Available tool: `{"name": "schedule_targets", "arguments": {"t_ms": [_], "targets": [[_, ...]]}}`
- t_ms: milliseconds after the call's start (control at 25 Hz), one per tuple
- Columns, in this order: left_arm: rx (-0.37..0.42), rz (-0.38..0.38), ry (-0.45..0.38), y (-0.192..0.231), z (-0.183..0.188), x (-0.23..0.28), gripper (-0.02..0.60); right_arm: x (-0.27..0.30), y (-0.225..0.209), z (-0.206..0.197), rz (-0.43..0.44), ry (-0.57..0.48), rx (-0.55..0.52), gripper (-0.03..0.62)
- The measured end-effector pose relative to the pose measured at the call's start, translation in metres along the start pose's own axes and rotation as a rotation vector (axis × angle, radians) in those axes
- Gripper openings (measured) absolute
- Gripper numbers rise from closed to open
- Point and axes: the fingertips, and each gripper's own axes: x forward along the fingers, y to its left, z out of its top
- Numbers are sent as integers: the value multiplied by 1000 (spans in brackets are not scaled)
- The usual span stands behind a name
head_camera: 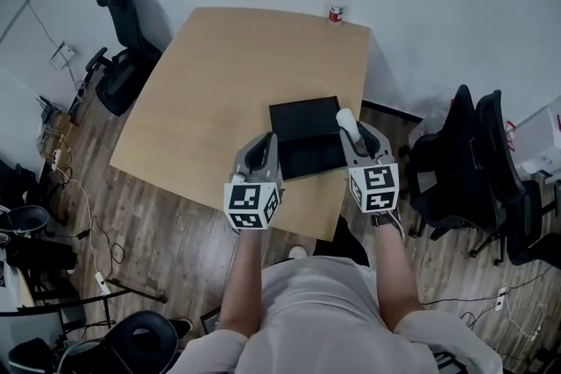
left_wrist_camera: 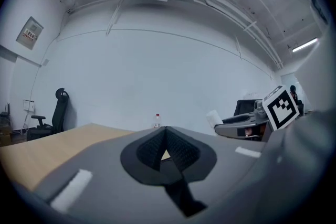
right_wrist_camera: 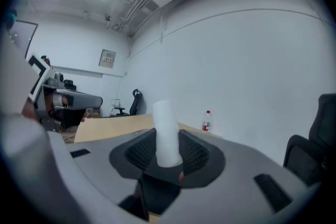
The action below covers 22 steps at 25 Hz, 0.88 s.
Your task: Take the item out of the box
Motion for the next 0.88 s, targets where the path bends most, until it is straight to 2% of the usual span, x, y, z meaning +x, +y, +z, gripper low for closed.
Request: {"name": "schedule_targets", "arguments": {"t_ms": [80, 160, 400, 880], "targets": [[10, 15, -18, -2, 9, -4, 6, -10, -2, 9, -22, -52, 78, 141], [18, 33, -36, -3, 18, -8, 6, -19, 0, 19, -41, -92, 108, 140], [55, 74, -80, -5, 30, -18, 6, -38, 8, 39, -71, -135, 81, 138], [75, 42, -68, -23, 23, -15, 6, -52, 9, 30, -65, -121, 57, 138]]}}
